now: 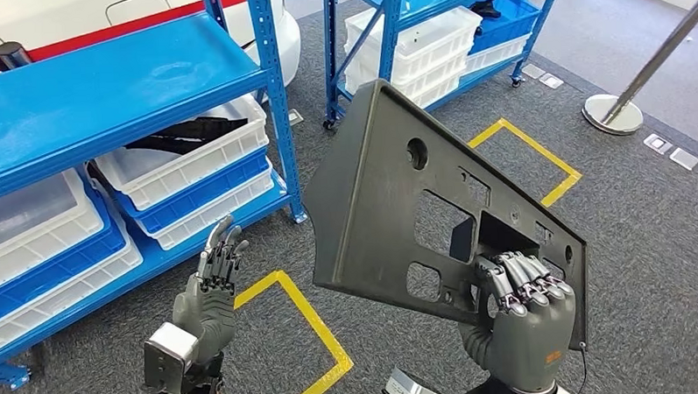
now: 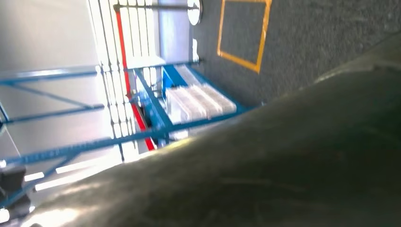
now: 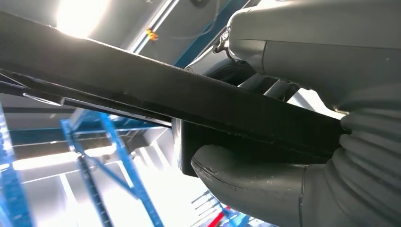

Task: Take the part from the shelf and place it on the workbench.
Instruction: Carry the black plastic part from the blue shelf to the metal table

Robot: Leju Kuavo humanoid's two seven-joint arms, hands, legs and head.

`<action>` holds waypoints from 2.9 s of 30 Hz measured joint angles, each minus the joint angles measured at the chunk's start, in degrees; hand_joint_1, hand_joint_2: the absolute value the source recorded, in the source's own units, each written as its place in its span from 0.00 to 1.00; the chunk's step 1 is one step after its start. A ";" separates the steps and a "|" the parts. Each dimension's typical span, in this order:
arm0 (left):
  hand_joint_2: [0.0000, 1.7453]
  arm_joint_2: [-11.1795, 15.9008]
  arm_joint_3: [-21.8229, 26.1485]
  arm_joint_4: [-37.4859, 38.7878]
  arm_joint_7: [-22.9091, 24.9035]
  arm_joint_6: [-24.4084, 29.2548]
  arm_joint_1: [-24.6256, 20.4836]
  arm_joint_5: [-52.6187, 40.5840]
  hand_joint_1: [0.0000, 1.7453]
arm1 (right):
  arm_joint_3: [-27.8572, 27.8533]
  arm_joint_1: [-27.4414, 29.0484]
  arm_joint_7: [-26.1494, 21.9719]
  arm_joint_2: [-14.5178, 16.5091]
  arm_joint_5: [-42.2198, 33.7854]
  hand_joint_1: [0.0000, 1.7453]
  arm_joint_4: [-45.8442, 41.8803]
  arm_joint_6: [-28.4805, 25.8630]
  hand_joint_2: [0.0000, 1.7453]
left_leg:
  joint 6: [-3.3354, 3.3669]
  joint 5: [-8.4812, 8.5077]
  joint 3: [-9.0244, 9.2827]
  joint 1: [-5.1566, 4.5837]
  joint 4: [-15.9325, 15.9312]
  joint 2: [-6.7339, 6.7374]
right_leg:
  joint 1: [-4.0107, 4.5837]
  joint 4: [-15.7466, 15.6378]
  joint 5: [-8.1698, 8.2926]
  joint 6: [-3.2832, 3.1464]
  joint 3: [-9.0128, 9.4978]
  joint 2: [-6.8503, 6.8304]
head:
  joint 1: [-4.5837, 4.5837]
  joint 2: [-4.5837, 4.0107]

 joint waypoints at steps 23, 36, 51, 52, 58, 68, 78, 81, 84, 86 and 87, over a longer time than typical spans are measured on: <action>0.00 -0.11 5.58 2.75 -2.42 -3.64 -0.70 1.34 0.00 | 1.43 -3.78 0.00 1.17 -0.62 1.00 2.72 0.00 1.00 | -0.81 -0.45 0.29 -0.83 0.31 -6.31 | 0.38 -12.68 5.01 -2.03 6.48 7.03 | -0.71 0.00; 0.00 -0.80 7.04 3.79 -2.69 -6.29 -0.76 0.27 0.00 | 0.42 -1.17 -0.88 1.13 0.24 1.00 1.09 -0.02 1.00 | -0.49 -0.71 1.21 -0.96 -0.58 1.00 | 0.50 -11.05 4.17 0.03 5.66 -3.90 | 0.15 0.00; 0.00 -0.99 3.58 4.20 -1.85 -2.44 -0.05 -0.64 0.00 | -4.51 5.68 -9.45 4.24 -4.85 1.00 -4.17 -0.01 1.00 | -0.87 -1.73 -0.01 -0.75 3.16 -6.06 | 0.80 -12.59 4.74 -3.45 7.50 5.47 | -0.55 0.00; 0.00 -0.96 3.61 4.20 -1.83 -2.43 -0.07 -0.47 0.00 | -4.61 5.50 -9.56 4.53 -4.86 1.00 -3.97 -0.01 1.00 | -0.74 -1.05 0.86 -0.82 1.05 -6.91 | 0.78 -12.55 4.77 -3.28 7.33 5.97 | -0.55 0.00; 0.00 -0.94 4.79 3.96 -1.78 -2.56 -0.44 0.25 0.00 | -4.64 2.08 -6.74 5.21 -3.85 1.00 -1.36 -0.01 1.00 | 0.72 -0.08 1.38 -0.82 -0.96 -4.39 | 0.81 -8.69 3.26 -1.95 4.08 4.05 | -0.16 0.00; 0.00 -0.83 9.03 3.88 -1.49 -3.96 -1.23 0.87 0.00 | -2.67 -4.17 -2.49 4.40 -3.23 1.00 4.25 -0.01 1.00 | -0.26 -0.68 1.64 -1.48 -0.94 1.56 | 0.41 -12.85 4.64 -0.59 6.95 -3.48 | 0.06 0.00; 0.00 -0.43 10.81 4.33 -1.49 -4.09 -0.97 0.85 0.00 | -1.71 -5.15 -2.24 4.17 -3.00 1.00 6.35 -0.01 1.00 | -1.80 -8.11 -6.14 -0.85 15.51 -3.21 | 0.37 -13.17 5.02 -3.55 7.39 2.58 | -0.53 0.00; 0.00 -0.34 11.17 4.47 -1.49 -4.18 -1.15 0.86 0.00 | -1.56 -5.66 -1.99 4.14 -3.10 1.00 7.01 -0.01 1.00 | -1.62 -1.83 -2.17 -0.51 5.68 -4.95 | 0.43 -13.02 4.96 -3.45 7.62 4.93 | -0.53 0.00; 0.00 -0.28 11.94 4.85 -1.46 -4.51 -1.74 0.87 0.00 | -1.38 -7.22 -1.25 4.12 -3.60 1.00 7.87 0.02 1.00 | -1.37 0.12 0.05 -0.47 0.09 -6.80 | 0.55 -12.80 5.02 -2.80 7.00 6.58 | -0.46 0.00; 0.00 -0.27 12.35 5.07 -1.25 -4.72 -2.42 0.87 0.00 | -1.37 -8.25 -0.79 4.06 -3.91 1.00 8.44 0.08 1.00 | -0.73 0.47 0.00 -0.79 -0.17 -5.77 | 0.30 -12.84 5.20 -2.14 6.40 7.08 | -0.47 0.00; 0.00 -0.27 12.51 5.17 -1.07 -4.84 -2.85 0.87 0.00 | -1.37 -8.73 -0.61 4.01 -4.07 1.00 8.70 0.10 1.00 | -0.33 0.65 0.05 -0.82 -0.34 -5.31 | 0.32 -12.34 4.99 -1.93 5.95 6.22 | -0.44 0.00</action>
